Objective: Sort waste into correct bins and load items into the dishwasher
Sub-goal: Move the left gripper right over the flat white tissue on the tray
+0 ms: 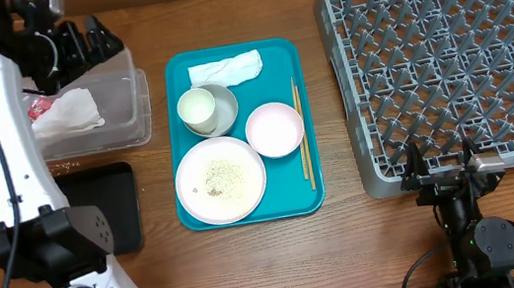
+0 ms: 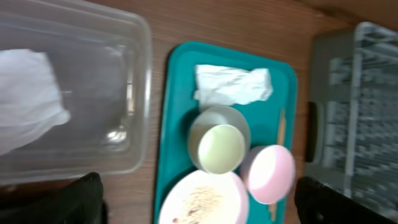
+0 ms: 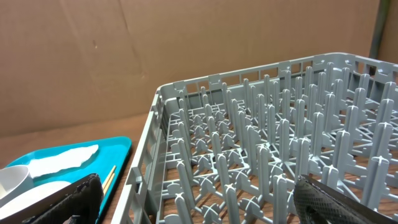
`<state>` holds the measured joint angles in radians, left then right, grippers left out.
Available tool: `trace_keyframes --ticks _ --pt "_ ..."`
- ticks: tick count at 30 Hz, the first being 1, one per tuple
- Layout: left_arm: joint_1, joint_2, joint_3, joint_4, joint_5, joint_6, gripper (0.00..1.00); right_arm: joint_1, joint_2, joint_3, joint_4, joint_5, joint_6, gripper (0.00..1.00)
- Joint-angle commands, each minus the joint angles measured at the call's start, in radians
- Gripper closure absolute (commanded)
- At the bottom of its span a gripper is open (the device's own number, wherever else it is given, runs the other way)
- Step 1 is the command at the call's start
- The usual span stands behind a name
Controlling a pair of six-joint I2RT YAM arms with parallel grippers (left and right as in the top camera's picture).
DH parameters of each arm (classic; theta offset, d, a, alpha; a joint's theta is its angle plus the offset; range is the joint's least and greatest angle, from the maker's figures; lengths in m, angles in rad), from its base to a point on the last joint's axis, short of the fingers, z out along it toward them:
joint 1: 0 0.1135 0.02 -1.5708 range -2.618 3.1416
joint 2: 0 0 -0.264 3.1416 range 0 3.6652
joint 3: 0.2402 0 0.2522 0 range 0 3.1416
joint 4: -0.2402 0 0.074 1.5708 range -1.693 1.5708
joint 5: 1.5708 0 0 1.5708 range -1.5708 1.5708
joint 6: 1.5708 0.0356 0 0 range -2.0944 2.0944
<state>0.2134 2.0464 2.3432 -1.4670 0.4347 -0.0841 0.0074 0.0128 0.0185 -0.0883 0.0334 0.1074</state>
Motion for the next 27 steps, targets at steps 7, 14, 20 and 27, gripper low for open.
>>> trace_keyframes --ticks 7,14,20,27 --pt "-0.097 -0.066 0.015 0.043 -0.259 -0.100 0.00 0.005 -0.010 -0.010 0.007 0.007 -0.004 0.00" --pt "-0.103 -0.066 0.015 0.042 -0.259 -0.100 0.00 0.005 -0.010 -0.010 0.140 -0.099 0.067 0.00" --pt "-0.104 -0.066 0.015 0.034 -0.258 -0.100 0.00 0.005 -0.010 -0.010 0.312 -0.290 0.160 0.00" --pt "-0.105 -0.063 0.014 -0.002 -0.062 -0.103 0.00 0.005 -0.010 -0.010 0.346 -0.312 0.154 0.00"
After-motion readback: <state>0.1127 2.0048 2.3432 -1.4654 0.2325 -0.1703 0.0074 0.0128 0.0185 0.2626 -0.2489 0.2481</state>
